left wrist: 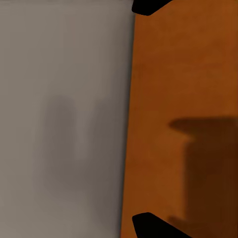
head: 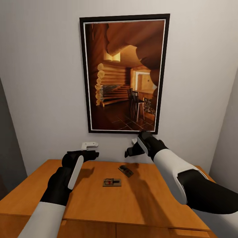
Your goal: Take the four mousetraps from the cabinet in the bathroom and place them on the bathroom floor. Make sure all four end up on the same floor surface, and ensure that at least two of them are either under or directly next to the same bathroom sink.
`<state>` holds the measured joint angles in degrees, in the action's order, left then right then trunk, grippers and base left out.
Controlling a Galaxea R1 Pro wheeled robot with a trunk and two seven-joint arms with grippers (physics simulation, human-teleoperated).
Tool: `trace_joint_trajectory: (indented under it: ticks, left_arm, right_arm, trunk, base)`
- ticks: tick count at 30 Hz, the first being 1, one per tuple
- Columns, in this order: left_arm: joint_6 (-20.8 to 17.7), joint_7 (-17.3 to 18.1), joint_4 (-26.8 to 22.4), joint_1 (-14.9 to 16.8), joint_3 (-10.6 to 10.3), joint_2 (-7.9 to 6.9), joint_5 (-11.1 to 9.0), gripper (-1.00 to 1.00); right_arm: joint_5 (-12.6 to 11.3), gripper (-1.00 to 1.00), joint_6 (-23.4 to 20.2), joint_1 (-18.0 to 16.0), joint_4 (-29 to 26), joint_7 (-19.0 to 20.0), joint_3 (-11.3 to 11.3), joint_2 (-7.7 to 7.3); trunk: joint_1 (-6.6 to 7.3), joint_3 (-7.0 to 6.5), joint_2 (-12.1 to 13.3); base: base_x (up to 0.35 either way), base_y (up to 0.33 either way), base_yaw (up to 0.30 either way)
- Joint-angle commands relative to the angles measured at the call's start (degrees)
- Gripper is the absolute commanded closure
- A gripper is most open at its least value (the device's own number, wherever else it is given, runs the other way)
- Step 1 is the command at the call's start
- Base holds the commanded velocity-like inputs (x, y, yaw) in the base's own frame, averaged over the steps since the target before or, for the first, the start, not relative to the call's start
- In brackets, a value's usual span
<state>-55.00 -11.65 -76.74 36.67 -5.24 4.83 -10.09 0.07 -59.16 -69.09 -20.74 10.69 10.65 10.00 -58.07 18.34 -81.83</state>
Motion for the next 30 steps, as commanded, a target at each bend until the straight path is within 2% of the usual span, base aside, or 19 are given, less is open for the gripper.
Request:
trace_joint_trajectory:
  ticks: [1, 5, 11, 14, 19, 30]
  left_arm:
    - [-0.2, -0.6, 0.0, 0.1, 0.0, 0.00, -0.6, -1.00]
    - [-0.2, -0.6, 0.4, 0.1, 0.0, 0.01, -0.6, -1.00]
    - [-0.1, -0.5, 1.7, 0.0, 0.0, 0.01, -0.7, -1.00]
    - [-0.1, -0.5, 2.0, 0.0, 0.0, 0.01, -0.7, -1.00]
    - [-0.1, -0.5, 2.3, 0.0, 0.0, 0.01, -0.7, -1.00]
    - [-0.1, -0.5, 2.4, 0.0, 0.0, 0.10, -0.7, -1.00]
  right_arm:
    - [0.0, -1.00, 0.4, 0.0, 0.5, 0.1, 0.2, 0.00]
    - [0.0, -1.00, 3.6, 0.1, 3.1, 0.1, 0.2, 0.00]
    - [-0.1, -1.00, 10.8, 0.1, 8.4, 0.1, 0.2, 0.00]
    - [-0.1, -1.00, 12.6, 0.0, 9.5, 0.1, 0.2, 0.00]
    - [-0.2, -1.00, 14.1, -0.1, 10.4, 0.1, 0.2, 0.00]
    - [-0.2, -1.00, 14.4, -0.1, 10.7, 0.4, 0.2, 0.00]
  trunk:
    - [0.00, 0.07, 0.0]
    - [0.00, 0.07, 0.0]
    - [0.00, 0.07, 0.0]
    - [0.00, 0.07, 0.0]
    - [0.00, 0.07, 0.0]
    - [0.00, 0.07, 0.0]
  base:
    - [0.000, 0.000, 0.000]
    - [0.000, 0.000, 0.000]
    - [0.000, 0.000, 0.000]
    - [0.000, 0.000, 0.000]
    - [0.000, 0.000, 0.000]
    - [0.000, 0.000, 0.000]
